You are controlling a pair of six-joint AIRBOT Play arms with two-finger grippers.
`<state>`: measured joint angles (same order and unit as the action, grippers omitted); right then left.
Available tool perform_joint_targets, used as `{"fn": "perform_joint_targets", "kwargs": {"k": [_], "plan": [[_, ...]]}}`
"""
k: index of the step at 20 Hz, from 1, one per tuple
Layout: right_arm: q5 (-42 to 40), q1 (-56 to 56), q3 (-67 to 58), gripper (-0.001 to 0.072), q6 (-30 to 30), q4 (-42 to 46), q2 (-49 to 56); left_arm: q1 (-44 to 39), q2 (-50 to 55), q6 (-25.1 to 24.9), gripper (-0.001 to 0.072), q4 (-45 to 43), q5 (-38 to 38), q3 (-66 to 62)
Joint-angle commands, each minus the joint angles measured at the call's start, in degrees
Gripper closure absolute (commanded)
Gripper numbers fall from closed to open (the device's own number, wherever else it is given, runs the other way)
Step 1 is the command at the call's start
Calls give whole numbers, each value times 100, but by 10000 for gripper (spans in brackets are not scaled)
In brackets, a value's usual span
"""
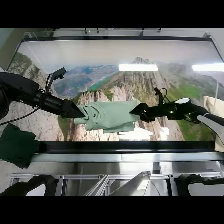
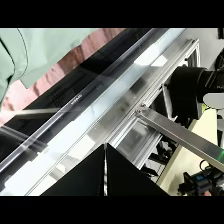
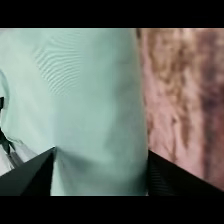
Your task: Fold the shirts.
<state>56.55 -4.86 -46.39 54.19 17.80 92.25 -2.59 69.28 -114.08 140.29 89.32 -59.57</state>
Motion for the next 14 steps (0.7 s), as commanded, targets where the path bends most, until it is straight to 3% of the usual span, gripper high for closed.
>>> {"fn": "perform_joint_targets", "kwargs": {"k": [1,3,4,6,8,11,14], "plan": [[-81,-284,-188,283,-223,-494,310,11,-7,-7,689,46,70,2],[-52,-326,-385,636,-240,-651,319,13,-7,-7,689,46,79,2],[-15,-315,-511,686,-240,-634,264,13,-7,-7,689,46,90,2],[-22,-160,-717,687,-236,-595,-85,13,-7,-7,689,44,87,2],[-170,361,-944,687,210,-125,-723,13,-4,-15,689,39,85,2],[-590,1987,-1145,688,1921,2035,-2199,13,-4,-157,689,35,87,2],[-372,4179,-1143,688,3167,3919,-3676,11,-4,-273,689,37,63,2]]}}
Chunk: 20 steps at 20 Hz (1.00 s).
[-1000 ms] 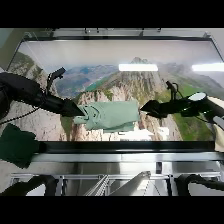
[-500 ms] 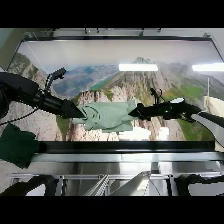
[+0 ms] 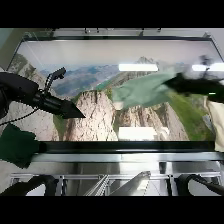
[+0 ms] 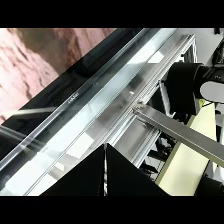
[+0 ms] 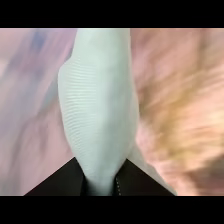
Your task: Fold the shirts.
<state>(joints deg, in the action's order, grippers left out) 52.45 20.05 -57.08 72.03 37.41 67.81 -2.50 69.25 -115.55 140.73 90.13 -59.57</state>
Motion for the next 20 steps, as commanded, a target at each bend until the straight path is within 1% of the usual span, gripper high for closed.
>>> {"fn": "perform_joint_targets", "kwargs": {"k": [1,3,5,8,11,13,14,15,16,18,20], "plan": [[326,2426,-72,688,1574,2509,-1611,2,-2,-170,689,-7,-15,4],[835,3679,-31,687,1633,3217,-2044,-2,-2,-181,689,-4,-24,4],[1003,4457,120,687,1661,3521,-2072,-2,-2,-232,689,-7,-33,4],[1005,4548,656,687,1735,3891,-1718,-2,-4,-258,689,-9,37,4],[1305,4557,850,687,1670,3989,-1307,-2,0,-258,689,-9,37,4],[1537,4557,848,685,1646,4103,-1287,-2,-2,-256,688,-7,57,4],[1674,4557,848,616,1633,4100,-1298,-2,0,-256,689,-7,50,4],[1797,4557,848,249,1633,4100,-1309,-2,0,-256,689,-7,37,4],[1923,4557,846,10,1633,4087,-1322,-2,0,-256,689,-2,35,2],[2149,4555,846,9,1637,3866,-1379,-2,-2,-256,689,4,42,2],[2439,4548,848,9,1650,3161,-1504,-2,-13,-256,689,79,33,0]]}}
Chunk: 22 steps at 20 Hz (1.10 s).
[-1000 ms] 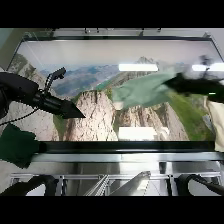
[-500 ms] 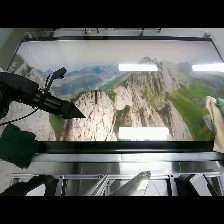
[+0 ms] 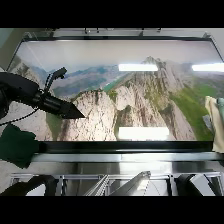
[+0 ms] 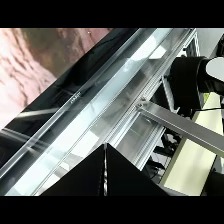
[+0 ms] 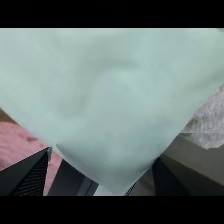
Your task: Fold the shirts.
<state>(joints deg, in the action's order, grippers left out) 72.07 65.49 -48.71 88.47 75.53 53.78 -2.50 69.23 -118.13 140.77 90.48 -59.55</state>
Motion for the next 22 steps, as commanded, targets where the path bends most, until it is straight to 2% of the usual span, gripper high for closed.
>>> {"fn": "perform_joint_targets", "kwargs": {"k": [1,4,6,9,11,12,13,15,18,22], "plan": [[741,-44,11,9,4,-1137,-177,-2,-55,2,689,105,-39,-2],[1646,-542,11,9,-129,-2559,-466,-2,-459,13,689,190,-256,-2],[2105,-1128,11,9,-127,-2918,-743,-2,-831,144,689,186,-170,0],[2031,-2039,11,9,-68,-3047,-1276,-2,-1486,426,689,181,-168,0],[1703,-2605,11,23,-330,-3246,-1580,-2,-1963,511,689,181,-205,0],[1530,-2922,11,363,-485,-3250,-1731,-2,-2210,511,689,166,-304,2],[1309,-3217,20,672,-752,-3239,-1875,-2,-2457,531,689,114,-472,4],[756,-3786,94,686,-1150,-3202,-2159,2,-2811,629,689,-15,-774,7],[122,-4446,428,686,-1307,-3101,-2428,2,-2900,914,689,-330,-837,15],[201,-4750,535,686,-1346,-3244,-2448,-2,-2817,914,689,-297,-881,131]]}}
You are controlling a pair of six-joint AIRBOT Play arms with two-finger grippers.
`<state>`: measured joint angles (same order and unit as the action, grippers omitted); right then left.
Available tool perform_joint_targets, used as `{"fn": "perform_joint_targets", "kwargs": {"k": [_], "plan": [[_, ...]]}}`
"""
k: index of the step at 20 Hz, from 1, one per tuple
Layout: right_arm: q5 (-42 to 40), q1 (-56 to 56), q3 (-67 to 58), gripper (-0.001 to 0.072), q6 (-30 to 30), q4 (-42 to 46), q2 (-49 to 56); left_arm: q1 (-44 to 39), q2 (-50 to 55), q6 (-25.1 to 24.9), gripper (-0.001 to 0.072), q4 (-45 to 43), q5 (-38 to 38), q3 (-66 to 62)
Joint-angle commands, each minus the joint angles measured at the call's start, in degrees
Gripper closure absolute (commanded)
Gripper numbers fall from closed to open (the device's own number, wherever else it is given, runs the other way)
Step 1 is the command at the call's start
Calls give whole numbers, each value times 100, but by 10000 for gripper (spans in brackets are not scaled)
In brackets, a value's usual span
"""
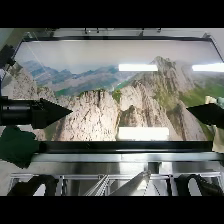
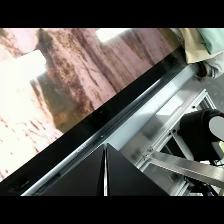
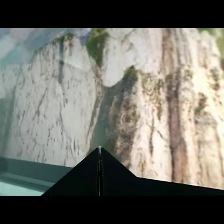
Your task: Fold the shirts.
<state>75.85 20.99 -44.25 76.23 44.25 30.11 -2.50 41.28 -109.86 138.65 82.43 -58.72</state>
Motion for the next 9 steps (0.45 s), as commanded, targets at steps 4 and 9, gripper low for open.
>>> {"fn": "perform_joint_targets", "kwargs": {"k": [4,9], "plan": [[-85,-297,90,686,-61,-540,-81,-2,-4,87,691,-109,-129,46],[-83,-297,90,686,-59,-551,-81,-2,-4,87,691,-111,-210,48]]}}
